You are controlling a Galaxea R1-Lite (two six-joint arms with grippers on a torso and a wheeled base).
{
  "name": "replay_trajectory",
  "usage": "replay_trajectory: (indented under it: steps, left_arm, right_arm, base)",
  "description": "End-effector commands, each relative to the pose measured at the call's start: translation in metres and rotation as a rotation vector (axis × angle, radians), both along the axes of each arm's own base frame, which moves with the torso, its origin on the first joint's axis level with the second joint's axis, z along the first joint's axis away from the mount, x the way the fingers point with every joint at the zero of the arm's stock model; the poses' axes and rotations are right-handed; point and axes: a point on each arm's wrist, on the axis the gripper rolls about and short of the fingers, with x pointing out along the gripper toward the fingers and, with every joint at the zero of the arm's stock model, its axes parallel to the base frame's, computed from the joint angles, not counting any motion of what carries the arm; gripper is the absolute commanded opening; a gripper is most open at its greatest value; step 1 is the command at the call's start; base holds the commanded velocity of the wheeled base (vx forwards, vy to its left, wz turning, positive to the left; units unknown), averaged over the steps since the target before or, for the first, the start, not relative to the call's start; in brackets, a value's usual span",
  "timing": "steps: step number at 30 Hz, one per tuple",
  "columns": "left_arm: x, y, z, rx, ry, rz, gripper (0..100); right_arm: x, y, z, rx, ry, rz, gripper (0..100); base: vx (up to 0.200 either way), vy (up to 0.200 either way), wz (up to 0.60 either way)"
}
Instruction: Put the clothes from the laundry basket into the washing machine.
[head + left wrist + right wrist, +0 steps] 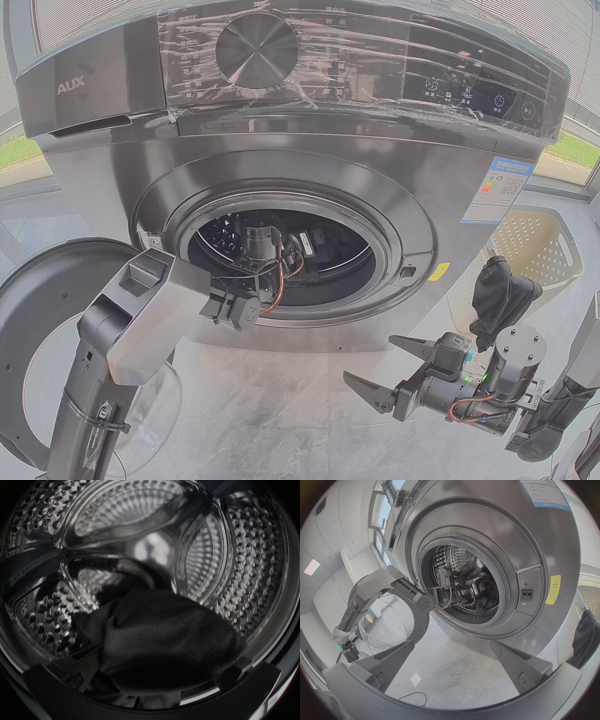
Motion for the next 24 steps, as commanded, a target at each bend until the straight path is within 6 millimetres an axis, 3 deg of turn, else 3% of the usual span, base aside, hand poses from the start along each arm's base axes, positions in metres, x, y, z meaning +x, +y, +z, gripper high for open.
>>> replay_trajectory:
  steps: [1, 7, 14, 24]
  left_arm:
    - [-0.035, -0.004, 0.005, 0.092, 0.109, -0.052, 100]
    - [-0.052, 0.005, 0.006, 0.225, 0.1, -0.068, 100]
    - [-0.063, 0.008, -0.007, 0.283, 0.137, -0.086, 100]
    - [-0.02, -0.004, -0.028, 0.247, 0.088, -0.066, 100]
  right_arm:
    - [0.001, -0.001, 0.0, -0.001, 0.001, -0.003, 100]
    - [0.0, 0.0, -0.001, -0.004, 0.004, -0.001, 100]
    - [0.0, 0.0, -0.002, -0.005, 0.005, 0.0, 100]
    - [0.001, 0.001, -0.003, -0.008, 0.008, 0.0, 100]
  base:
    - [0.0, 0.0, 0.0]
    - [0.0, 0.0, 0.0]
    - [0.0, 0.0, 0.0]
    - [0.0, 0.0, 0.0]
